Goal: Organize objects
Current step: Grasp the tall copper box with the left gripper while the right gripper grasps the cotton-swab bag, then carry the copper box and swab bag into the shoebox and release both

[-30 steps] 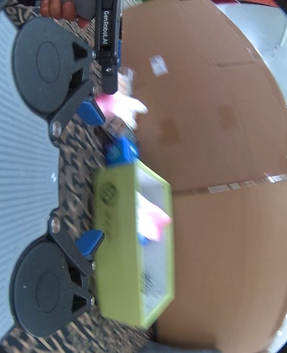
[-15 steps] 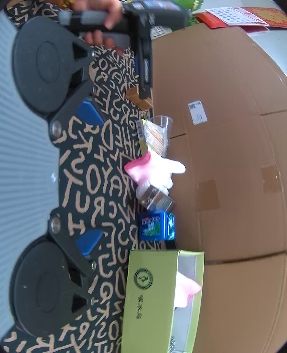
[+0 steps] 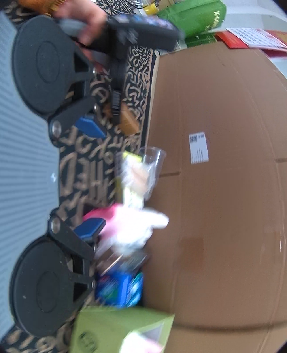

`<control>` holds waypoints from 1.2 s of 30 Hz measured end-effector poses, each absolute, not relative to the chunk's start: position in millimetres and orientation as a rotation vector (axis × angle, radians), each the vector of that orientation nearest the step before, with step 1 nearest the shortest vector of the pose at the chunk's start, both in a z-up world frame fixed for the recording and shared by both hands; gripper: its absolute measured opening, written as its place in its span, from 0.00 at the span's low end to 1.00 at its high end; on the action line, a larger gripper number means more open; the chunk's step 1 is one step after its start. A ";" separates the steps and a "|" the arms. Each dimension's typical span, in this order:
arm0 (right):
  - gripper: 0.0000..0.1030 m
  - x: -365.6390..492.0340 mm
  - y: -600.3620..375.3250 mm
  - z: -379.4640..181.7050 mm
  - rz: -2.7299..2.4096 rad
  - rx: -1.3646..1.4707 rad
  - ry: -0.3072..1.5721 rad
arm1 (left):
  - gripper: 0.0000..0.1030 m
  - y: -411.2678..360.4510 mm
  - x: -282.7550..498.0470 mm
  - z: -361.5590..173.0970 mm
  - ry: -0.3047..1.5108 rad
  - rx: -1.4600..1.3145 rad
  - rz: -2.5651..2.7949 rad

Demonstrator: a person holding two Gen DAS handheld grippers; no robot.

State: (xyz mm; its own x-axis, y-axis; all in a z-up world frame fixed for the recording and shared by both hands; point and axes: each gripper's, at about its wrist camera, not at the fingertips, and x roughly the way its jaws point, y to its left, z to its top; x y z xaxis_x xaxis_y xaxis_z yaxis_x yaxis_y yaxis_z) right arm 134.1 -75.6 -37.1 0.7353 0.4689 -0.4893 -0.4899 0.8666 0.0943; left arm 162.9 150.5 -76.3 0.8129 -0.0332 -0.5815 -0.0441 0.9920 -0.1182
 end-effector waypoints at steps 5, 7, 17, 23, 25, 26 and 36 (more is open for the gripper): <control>0.64 189.8 -32.0 -40.2 0.518 -0.062 0.540 | 0.24 151.0 159.6 -77.3 0.615 -0.114 -0.004; 0.64 211.1 -21.3 -46.5 0.506 -0.050 0.568 | 0.24 151.9 161.0 -77.3 0.621 -0.127 -0.015; 0.28 241.7 -9.9 -71.6 0.407 -0.105 0.610 | 0.24 148.6 157.1 -76.8 0.622 -0.112 -0.049; 0.24 182.9 -43.1 -65.8 0.465 -0.142 0.613 | 0.24 133.2 155.8 -77.5 0.620 -0.054 -0.115; 0.24 156.2 -60.6 -67.9 0.467 -0.150 0.631 | 0.24 124.4 152.3 -77.0 0.628 -0.049 -0.163; 0.24 143.9 -68.6 -69.0 0.466 -0.157 0.641 | 0.24 119.9 149.5 -76.6 0.637 -0.056 -0.191; 0.33 51.4 -129.3 -65.9 0.373 -0.228 0.685 | 0.30 68.7 94.3 -79.4 0.655 -0.026 -0.347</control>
State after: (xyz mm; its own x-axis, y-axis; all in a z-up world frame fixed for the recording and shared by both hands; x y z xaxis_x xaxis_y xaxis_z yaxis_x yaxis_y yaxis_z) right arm 51.4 -129.3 -65.9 0.7121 0.2589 -0.6526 -0.4069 0.9097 -0.0831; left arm 94.3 68.7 -79.4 0.7376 -0.3240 -0.5925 0.3075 0.9423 -0.1325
